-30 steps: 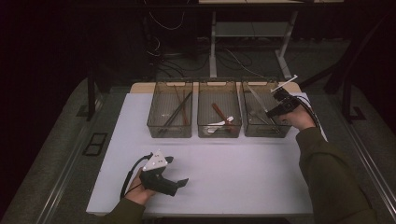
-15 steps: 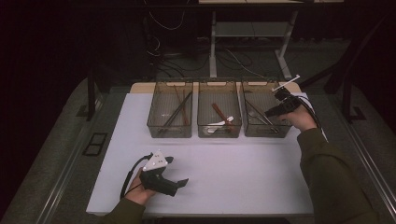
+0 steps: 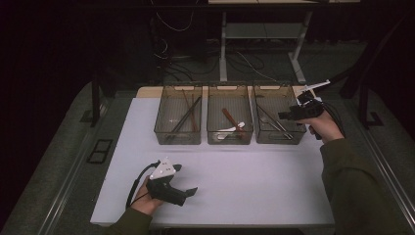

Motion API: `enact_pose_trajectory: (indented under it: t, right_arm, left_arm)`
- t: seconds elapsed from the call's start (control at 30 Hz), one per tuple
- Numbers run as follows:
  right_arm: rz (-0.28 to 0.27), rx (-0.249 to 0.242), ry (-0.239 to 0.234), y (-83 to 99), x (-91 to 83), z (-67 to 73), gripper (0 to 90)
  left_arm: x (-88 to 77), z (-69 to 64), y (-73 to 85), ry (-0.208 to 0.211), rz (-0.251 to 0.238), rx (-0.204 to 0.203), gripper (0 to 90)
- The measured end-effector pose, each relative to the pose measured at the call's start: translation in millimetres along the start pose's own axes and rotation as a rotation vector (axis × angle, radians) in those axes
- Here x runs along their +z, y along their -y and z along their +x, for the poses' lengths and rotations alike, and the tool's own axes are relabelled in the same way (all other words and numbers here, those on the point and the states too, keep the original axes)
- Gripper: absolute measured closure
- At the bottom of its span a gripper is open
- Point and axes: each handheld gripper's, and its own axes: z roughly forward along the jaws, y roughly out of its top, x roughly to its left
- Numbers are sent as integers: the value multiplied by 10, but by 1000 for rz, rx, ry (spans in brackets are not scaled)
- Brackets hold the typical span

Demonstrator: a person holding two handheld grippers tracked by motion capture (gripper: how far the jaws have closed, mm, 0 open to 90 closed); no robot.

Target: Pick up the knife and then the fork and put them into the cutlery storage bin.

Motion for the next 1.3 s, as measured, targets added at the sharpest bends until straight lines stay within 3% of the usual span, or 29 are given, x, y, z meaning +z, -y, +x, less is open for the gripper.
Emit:
enact_pose_trajectory:
  t: [0.27,0.57,1.3]
  right_arm:
    - [-80,1,-30,79,-106,60,224]
    - [-112,-37,-50,179,-194,177,199]
    - [-188,-143,-157,554,-528,669,187]
  left_arm:
    - [4,3,-10,-2,2,-3,20]
    - [20,13,-16,-2,2,-3,20]
    - [21,4,-18,6,-1,3,20]
